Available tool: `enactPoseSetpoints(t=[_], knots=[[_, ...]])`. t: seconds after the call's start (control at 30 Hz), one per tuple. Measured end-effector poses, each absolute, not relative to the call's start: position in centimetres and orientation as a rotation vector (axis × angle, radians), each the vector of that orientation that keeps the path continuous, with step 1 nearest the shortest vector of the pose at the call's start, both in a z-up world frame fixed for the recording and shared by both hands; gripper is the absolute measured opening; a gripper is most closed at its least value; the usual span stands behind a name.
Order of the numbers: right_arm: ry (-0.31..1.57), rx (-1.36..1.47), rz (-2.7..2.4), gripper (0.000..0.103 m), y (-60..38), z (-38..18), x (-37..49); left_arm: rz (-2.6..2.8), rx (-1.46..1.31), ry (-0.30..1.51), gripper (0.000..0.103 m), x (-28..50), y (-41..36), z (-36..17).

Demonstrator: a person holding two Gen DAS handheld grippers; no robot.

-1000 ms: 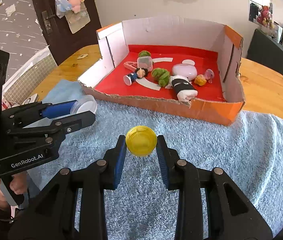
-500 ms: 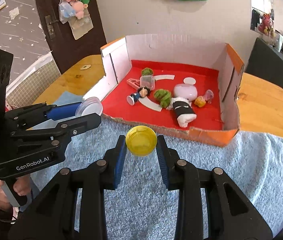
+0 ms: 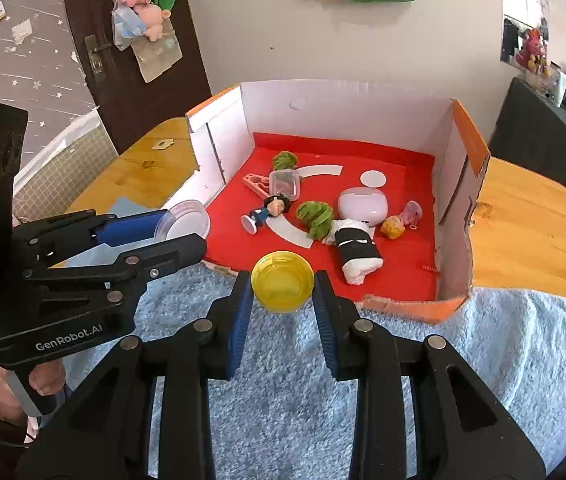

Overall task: Organize objects
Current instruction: 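Carry the clear lid and yellow cap with both grippers into the red box, then lower the lid and cap onto the red floor and open both grippers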

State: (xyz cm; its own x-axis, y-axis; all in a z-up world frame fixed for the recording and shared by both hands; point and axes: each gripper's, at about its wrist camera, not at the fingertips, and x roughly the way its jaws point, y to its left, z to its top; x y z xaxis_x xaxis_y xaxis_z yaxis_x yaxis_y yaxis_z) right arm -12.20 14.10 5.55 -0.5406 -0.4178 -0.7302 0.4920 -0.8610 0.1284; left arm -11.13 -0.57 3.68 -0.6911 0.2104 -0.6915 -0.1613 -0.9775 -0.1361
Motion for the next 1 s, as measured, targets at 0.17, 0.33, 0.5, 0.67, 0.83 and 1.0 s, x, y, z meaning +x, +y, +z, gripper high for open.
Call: enactPoseSetpoints(t=[0.17, 0.33, 0.5, 0.67, 0.83, 1.0], knots=[[0.113, 1.111, -2.370, 0.029, 14.1, 5.3, -13.5, 2.701, -1.153, -0.099, 0.042, -12.4, -0.6, 3.2], [0.112, 1.131, -2.360, 0.029, 13.9, 4.8, -14.8, 2.686, -1.196, -0.101, 0.042, -13.8, -0.8, 2.4], [0.116, 1.156, -2.346, 0.029, 13.6, 4.0, -15.9, 2.658, -1.241, -0.099, 0.042, -14.8, -0.9, 1.3], [0.124, 1.190, -2.324, 0.029, 13.3, 3.1, -16.8, 2.631, -1.281, -0.089, 0.042, -15.6, -0.7, 0.3], [0.126, 1.215, -2.312, 0.029, 13.2, 2.4, -17.3, 2.601, -1.311, -0.095, 0.042, -16.1, -0.8, -0.4], [0.129, 1.246, -2.295, 0.029, 13.1, 1.9, -17.9, 2.583, -1.329, -0.082, 0.042, -16.4, -0.8, -0.8]])
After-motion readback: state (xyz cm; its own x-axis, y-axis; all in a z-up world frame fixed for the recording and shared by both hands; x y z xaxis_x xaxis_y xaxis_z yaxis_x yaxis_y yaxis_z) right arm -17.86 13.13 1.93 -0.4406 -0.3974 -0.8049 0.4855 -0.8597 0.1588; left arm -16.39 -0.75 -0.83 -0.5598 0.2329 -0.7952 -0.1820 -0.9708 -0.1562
